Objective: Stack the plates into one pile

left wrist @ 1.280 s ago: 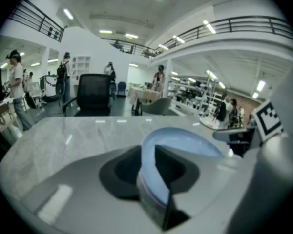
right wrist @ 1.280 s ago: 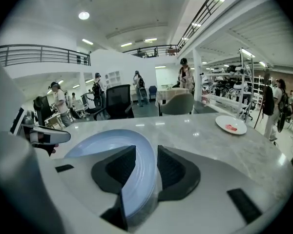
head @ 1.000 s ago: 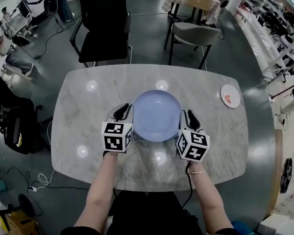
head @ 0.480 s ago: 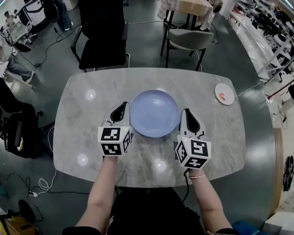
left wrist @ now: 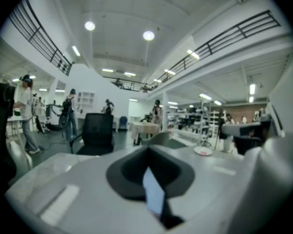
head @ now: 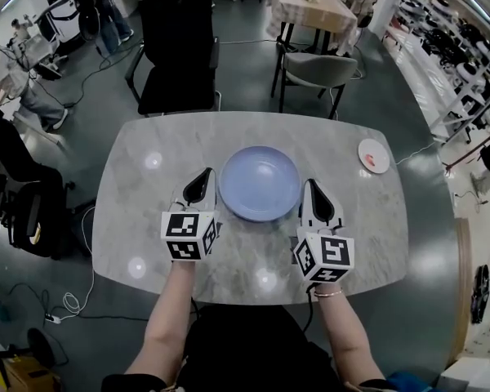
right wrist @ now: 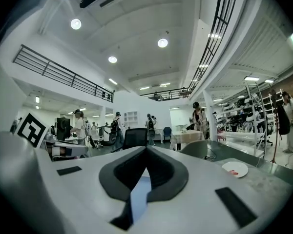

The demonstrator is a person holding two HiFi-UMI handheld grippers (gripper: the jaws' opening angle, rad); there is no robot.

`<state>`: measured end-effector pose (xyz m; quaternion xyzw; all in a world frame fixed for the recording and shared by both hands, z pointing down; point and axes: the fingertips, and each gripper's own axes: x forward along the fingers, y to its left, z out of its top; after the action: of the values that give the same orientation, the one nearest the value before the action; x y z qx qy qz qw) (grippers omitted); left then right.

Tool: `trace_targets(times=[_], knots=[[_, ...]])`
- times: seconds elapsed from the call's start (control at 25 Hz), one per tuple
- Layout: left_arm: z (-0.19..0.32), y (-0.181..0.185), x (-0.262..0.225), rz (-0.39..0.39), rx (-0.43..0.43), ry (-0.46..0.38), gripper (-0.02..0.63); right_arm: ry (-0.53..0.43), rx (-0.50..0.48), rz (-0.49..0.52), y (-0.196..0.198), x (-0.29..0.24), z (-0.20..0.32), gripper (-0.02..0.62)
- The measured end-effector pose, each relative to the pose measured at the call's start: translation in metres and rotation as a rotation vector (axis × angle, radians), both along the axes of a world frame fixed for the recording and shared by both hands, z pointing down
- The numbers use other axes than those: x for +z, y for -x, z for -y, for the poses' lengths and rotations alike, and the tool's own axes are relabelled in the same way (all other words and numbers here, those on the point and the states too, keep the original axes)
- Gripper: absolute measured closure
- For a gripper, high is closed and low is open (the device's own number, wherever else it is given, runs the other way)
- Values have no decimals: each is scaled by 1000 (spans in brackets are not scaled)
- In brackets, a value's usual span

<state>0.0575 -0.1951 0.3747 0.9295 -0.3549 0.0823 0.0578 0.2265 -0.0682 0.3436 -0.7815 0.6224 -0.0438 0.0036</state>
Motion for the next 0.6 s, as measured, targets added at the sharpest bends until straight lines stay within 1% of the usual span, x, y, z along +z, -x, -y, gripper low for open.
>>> trace_targets(times=[0.32,0.6], knots=[[-4,10,1,-2,4,-1,600,-9,-22,-11,11,3,-1,591],[-5,10,-2,-2,11,-8,600,-4,-23,-10,9,6,1,591]])
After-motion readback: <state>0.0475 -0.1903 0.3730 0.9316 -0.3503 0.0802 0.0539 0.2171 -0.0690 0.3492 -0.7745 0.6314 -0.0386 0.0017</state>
